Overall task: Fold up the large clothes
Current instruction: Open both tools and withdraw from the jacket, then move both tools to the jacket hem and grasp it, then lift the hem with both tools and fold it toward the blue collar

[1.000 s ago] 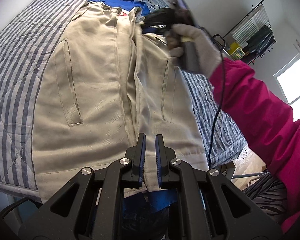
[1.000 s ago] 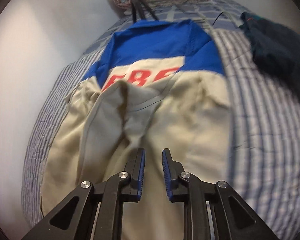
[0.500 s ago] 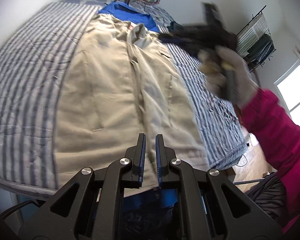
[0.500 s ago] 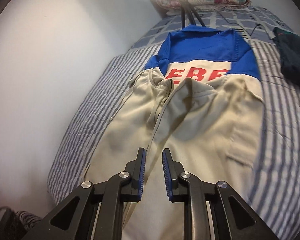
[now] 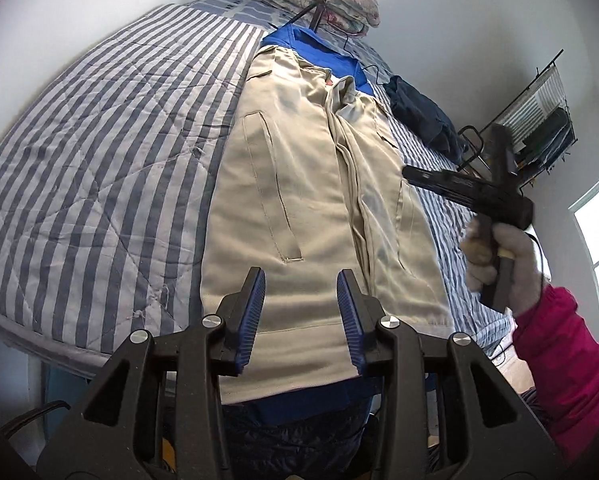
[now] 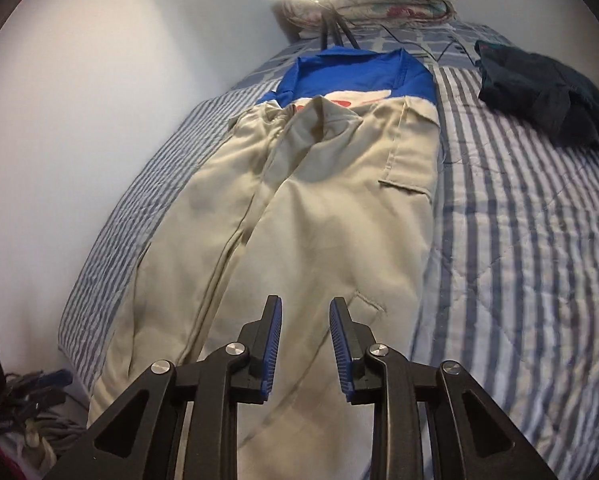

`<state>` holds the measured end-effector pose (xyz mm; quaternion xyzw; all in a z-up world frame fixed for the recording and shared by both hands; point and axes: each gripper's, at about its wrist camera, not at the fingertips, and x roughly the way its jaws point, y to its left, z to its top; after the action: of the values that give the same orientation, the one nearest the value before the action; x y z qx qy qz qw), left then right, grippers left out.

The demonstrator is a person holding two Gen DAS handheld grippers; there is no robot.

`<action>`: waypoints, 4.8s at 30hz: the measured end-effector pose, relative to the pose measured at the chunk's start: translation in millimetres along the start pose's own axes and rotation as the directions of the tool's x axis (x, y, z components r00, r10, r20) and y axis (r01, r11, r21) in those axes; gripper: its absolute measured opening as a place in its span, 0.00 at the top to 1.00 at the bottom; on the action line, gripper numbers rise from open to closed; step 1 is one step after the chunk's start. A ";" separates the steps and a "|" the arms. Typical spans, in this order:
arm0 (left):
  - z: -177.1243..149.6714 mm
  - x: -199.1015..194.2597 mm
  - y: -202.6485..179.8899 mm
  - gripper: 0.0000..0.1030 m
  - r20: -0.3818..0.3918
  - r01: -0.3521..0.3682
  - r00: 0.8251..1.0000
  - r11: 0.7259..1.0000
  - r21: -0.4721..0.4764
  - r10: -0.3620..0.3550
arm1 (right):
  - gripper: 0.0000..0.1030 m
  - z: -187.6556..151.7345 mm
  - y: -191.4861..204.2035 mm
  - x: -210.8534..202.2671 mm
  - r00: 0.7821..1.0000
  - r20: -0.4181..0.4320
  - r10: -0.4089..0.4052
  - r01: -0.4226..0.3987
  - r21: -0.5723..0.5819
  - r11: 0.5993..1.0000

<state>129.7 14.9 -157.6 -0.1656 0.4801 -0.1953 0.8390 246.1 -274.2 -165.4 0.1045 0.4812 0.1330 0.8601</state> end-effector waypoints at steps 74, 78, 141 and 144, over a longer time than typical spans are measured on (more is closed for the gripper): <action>20.5 41.6 56.1 0.48 -0.242 0.057 0.968 0.997 -0.056 -0.069 | 0.41 -194.7 -24.7 -98.1 0.975 -0.063 0.213 -0.198 0.197 0.960; 6.7 53.6 66.2 0.48 -0.281 0.097 0.948 0.979 -0.182 -0.146 | 0.41 -193.0 -26.8 -85.2 0.955 -0.082 0.284 -0.256 0.251 0.933; 149.7 119.0 9.4 0.85 -0.083 0.083 0.992 0.982 -0.167 -0.098 | 0.85 -14.6 -46.9 -12.4 0.965 0.057 0.258 -0.263 0.292 0.919; 151.2 131.8 10.1 0.85 -0.092 0.058 0.993 0.986 -0.154 -0.073 | 0.84 -12.9 -51.6 -3.4 0.965 0.043 0.260 -0.260 0.317 0.912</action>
<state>324.0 -26.9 -186.7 -0.2349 0.5282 -0.1939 0.7926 239.9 -323.3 -185.2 0.3054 0.4780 0.1664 0.8066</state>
